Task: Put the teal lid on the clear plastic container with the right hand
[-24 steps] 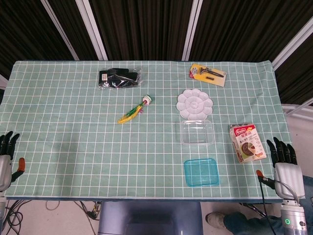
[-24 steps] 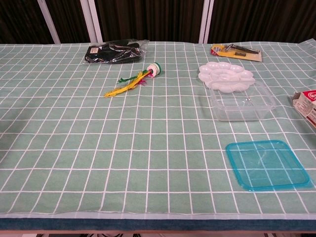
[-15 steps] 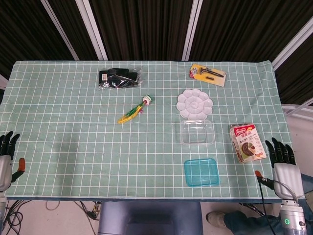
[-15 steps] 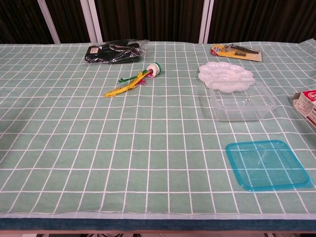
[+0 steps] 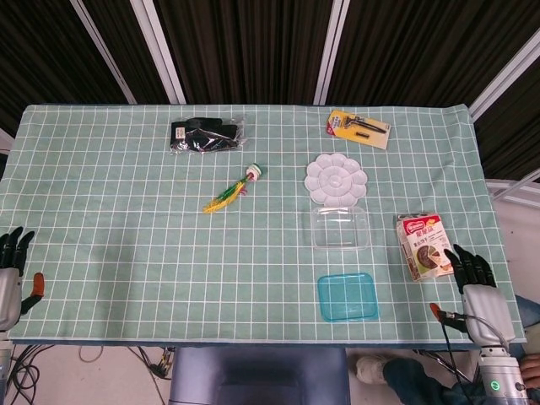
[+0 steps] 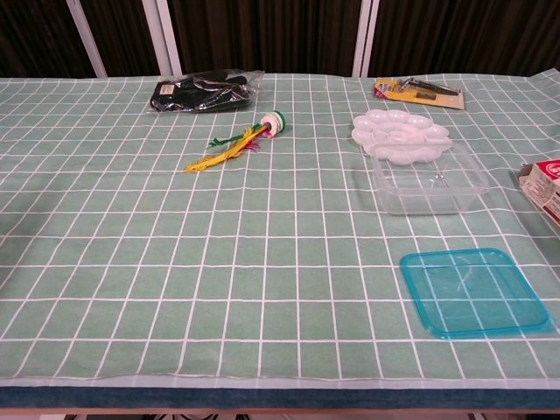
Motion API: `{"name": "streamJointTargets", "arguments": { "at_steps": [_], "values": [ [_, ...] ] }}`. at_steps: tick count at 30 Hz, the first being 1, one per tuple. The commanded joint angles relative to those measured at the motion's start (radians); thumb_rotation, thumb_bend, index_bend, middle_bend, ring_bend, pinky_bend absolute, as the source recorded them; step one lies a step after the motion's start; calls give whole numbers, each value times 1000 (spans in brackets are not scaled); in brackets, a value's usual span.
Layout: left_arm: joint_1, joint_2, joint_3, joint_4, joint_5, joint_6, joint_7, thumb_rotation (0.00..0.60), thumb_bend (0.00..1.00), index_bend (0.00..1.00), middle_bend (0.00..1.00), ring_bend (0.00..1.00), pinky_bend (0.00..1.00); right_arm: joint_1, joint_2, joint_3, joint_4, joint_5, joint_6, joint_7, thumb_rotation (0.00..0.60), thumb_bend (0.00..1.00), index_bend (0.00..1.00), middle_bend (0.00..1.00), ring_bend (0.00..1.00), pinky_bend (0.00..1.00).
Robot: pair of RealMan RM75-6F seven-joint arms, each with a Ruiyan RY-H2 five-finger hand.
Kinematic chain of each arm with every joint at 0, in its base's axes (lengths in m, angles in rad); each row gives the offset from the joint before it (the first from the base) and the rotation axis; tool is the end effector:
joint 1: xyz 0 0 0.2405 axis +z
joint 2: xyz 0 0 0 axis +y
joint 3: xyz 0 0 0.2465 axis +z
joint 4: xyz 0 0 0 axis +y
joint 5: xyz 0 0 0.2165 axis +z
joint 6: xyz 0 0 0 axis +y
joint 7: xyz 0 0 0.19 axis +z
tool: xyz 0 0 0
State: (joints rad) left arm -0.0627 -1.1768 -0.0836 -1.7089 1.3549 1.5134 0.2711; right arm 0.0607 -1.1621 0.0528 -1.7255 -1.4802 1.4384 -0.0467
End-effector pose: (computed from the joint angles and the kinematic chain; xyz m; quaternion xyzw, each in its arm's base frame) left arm -0.3048 0.2235 0.1404 -0.5626 -0.3827 -0.3308 0.6539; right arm -0.2866 -0.2178 0.1183 0.5757 -0.4440 0.3979 0.5595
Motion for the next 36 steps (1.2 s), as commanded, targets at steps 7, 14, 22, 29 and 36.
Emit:
{"name": "streamJointTargets", "arguments": {
  "at_steps": [7, 14, 22, 29, 36],
  "values": [
    [-3, 4, -2, -9, -20, -14, 5, 600, 525, 72, 2, 0, 0, 119, 195, -29, -139, 11, -241, -42, 600, 225, 0, 0, 0, 0],
    [-4, 9, -2, -20, -37, -28, 4, 600, 525, 72, 2, 0, 0, 205, 228, -12, -245, 127, -379, -179, 600, 200, 0, 0, 0, 0],
    [-6, 14, -2, -28, -47, -38, -2, 600, 525, 72, 2, 0, 0, 257, 113, -28, -272, 204, -431, -336, 600, 199, 0, 0, 0, 0],
    [-7, 19, -2, -35, -57, -45, -5, 600, 525, 72, 2, 0, 0, 297, 0, -19, -225, 283, -442, -410, 600, 200, 0, 0, 0, 0],
    [-9, 22, -3, -39, -65, -49, -4, 600, 525, 72, 2, 0, 0, 317, -61, -32, -206, 321, -429, -480, 600, 200, 0, 0, 0, 0]
  ]
}}
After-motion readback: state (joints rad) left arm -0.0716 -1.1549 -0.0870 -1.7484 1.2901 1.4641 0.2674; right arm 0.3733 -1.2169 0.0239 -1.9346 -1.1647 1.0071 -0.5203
